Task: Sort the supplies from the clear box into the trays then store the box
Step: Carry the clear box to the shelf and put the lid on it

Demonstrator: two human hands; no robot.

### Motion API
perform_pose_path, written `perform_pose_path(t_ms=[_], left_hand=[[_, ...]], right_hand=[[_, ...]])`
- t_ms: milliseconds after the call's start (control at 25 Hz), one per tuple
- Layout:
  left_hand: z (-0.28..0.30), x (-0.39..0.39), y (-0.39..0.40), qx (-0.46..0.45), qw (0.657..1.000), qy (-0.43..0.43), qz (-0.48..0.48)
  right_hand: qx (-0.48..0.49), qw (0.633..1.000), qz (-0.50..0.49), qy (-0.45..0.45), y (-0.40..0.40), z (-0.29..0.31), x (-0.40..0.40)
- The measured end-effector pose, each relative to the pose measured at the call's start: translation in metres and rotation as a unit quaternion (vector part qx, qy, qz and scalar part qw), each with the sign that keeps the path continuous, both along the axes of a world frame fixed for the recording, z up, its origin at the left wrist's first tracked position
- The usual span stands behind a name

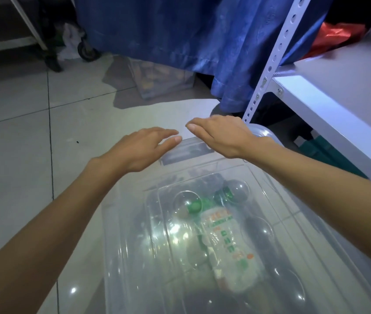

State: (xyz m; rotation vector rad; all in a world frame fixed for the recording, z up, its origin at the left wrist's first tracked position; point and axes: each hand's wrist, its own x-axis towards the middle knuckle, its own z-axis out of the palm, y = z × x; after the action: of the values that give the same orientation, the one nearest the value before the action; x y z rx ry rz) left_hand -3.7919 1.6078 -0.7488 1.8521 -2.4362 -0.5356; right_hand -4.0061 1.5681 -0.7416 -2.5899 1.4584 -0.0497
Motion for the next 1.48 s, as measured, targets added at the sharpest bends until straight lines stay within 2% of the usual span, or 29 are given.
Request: perform_pose_path(t_ms=[80,200,480,560,800,1200,1480], left_hand=[[-0.002,0.0,0.0,0.031,0.999,0.012,0.003],[0.002,-0.002,0.0,0.048,0.998,0.031,0.003],[0.002,-0.003,0.003,-0.03,0.993,0.115,-0.003],[0.003,-0.002,0.005,-0.041,0.992,0.116,-0.026],[0.003,-0.001,0.008,-0.056,0.991,0.119,-0.035],[0.007,-0.007,0.012,-0.084,0.986,0.132,-0.054],[0.008,-0.009,0.017,-0.1,0.983,0.146,-0.037]], right_hand=[[0.025,0.999,-0.01,0.04,0.001,0.001,-0.001],[0.03,0.999,-0.007,0.039,-0.002,0.0,-0.003],[0.036,0.988,0.011,-0.15,0.0,-0.001,-0.012],[0.053,0.983,0.021,-0.173,0.003,0.002,-0.016],[0.078,0.984,0.018,-0.159,0.004,0.006,-0.019],[0.053,0.967,0.013,-0.247,0.01,0.006,-0.02],[0.058,0.977,-0.008,-0.204,0.021,0.008,-0.019]])
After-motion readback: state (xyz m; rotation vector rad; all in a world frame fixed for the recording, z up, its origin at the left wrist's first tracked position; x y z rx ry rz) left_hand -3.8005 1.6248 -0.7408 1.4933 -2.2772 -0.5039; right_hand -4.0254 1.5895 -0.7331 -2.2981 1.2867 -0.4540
